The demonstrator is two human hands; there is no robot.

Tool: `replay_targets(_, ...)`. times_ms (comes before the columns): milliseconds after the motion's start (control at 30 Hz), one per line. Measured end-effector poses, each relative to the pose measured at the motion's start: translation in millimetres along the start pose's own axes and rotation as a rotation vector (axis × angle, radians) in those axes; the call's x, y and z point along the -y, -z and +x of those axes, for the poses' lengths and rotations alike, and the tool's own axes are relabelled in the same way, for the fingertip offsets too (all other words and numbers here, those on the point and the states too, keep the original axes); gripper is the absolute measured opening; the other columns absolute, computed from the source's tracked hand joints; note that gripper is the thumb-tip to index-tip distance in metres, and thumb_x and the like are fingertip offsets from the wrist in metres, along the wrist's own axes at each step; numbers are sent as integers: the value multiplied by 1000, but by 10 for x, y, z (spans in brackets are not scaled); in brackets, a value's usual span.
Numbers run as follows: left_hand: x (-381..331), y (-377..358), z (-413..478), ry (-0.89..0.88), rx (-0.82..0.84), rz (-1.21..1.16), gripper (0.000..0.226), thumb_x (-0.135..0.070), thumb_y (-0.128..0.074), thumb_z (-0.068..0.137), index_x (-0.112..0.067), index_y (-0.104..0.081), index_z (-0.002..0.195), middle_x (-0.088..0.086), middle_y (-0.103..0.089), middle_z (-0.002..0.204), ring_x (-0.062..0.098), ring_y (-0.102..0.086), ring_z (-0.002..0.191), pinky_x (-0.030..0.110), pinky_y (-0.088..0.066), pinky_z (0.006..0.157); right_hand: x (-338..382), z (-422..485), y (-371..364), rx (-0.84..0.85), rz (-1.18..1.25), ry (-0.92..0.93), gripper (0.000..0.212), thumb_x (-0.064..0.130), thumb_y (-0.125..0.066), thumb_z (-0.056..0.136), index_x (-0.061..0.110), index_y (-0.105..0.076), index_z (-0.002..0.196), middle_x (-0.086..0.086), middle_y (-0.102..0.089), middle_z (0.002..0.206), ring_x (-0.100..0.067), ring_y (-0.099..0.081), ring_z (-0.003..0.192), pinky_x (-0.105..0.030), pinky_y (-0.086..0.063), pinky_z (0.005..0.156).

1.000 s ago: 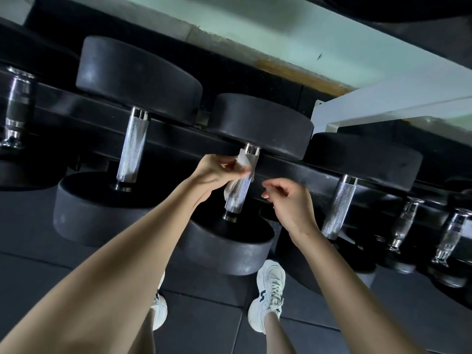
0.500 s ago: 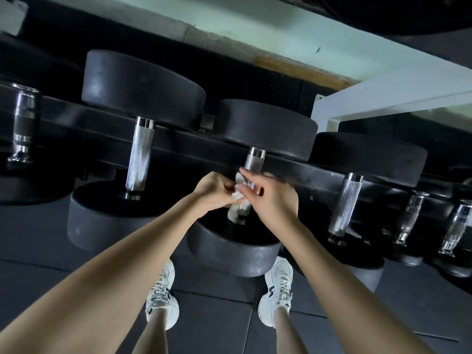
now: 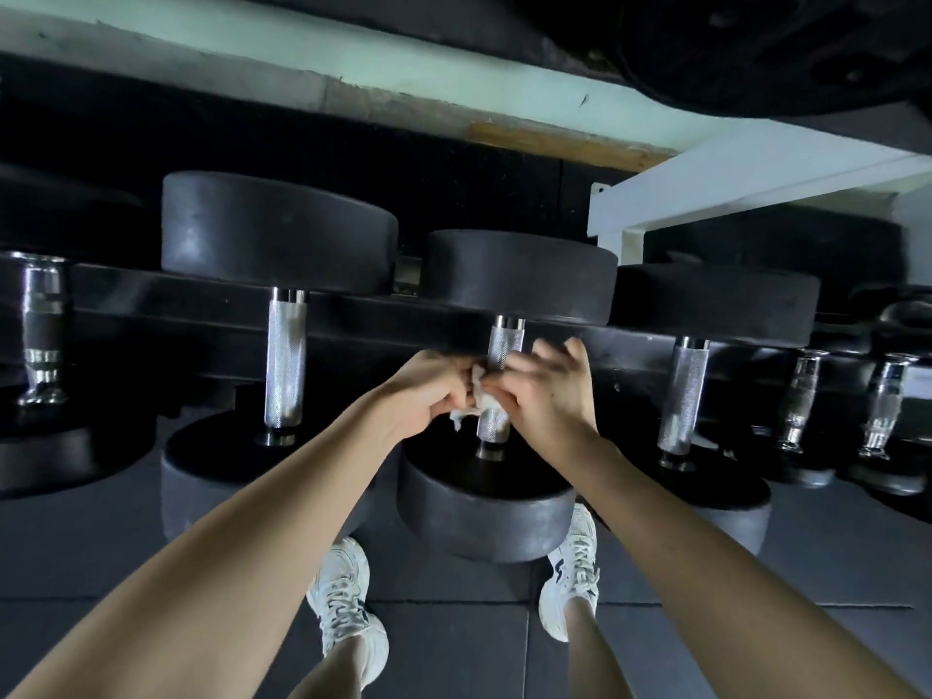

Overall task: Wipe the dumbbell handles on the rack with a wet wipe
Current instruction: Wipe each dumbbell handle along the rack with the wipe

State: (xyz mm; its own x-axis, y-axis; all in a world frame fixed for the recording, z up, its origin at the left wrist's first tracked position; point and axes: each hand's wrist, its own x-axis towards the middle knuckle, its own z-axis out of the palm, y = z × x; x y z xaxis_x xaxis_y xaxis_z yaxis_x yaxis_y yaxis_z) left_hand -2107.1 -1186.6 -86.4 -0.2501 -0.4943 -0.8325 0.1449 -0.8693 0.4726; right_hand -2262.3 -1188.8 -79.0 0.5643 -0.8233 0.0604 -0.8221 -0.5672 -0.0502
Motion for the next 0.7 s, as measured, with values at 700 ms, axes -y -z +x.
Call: replay_targets(700, -94, 382, -1346, -209, -149, -8, 24, 5, -58, 83, -3, -69, 103, 21, -70, 101, 29, -67, 99, 35, -53, 92, 1246, 164, 617, 105, 1578, -1163, 16, 15, -74, 81, 11, -70, 96, -3, -73, 84, -12, -69, 75, -22, -53, 65)
